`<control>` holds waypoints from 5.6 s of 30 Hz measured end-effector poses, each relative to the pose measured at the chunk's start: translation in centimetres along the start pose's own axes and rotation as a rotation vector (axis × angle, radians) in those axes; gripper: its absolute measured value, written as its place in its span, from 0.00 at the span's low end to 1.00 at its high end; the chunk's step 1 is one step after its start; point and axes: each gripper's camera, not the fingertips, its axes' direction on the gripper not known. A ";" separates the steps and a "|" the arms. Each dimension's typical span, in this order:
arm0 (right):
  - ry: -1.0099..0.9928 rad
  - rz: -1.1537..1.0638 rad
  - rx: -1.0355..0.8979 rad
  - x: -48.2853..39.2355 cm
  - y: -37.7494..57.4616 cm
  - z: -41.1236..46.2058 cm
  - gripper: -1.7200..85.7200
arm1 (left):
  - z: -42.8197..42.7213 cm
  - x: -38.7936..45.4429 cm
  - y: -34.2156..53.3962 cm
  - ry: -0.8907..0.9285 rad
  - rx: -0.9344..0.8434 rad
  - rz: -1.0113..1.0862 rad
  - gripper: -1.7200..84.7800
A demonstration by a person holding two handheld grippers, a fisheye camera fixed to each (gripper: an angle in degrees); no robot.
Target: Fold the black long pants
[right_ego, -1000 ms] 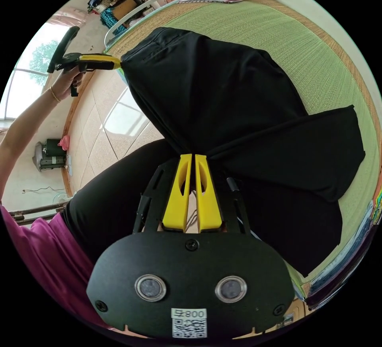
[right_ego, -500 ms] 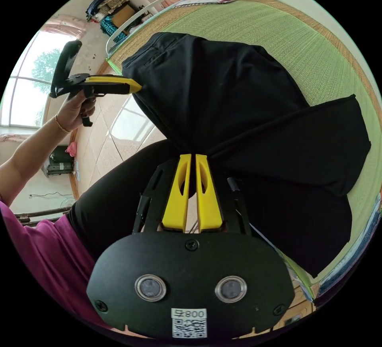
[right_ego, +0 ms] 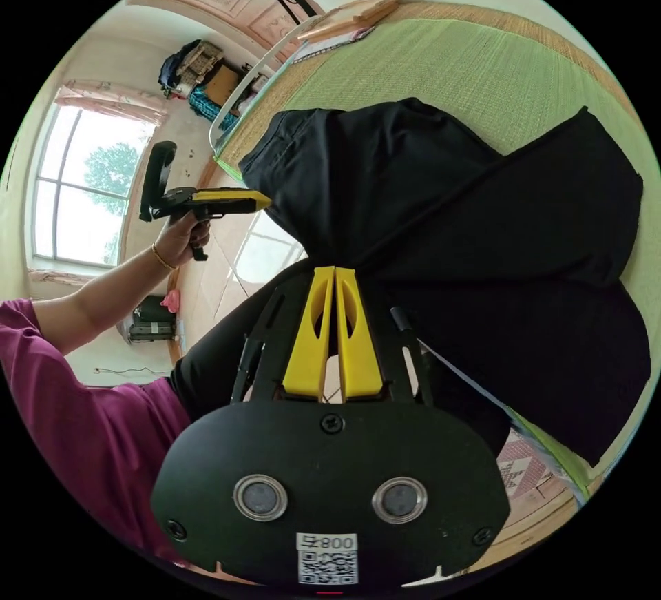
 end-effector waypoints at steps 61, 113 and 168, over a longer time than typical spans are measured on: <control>0.399 0.272 0.299 32.0 -3.3 2.0 0.03 | 7.0 54.7 -35.3 0.396 -0.081 0.357 0.03; -0.298 0.822 0.796 51.1 68.7 36.3 0.03 | 12.8 116.1 -69.0 0.047 -0.330 0.838 0.04; -0.096 0.212 0.531 26.2 24.5 17.9 0.05 | 0.0 45.0 -41.9 -0.010 0.053 0.029 0.05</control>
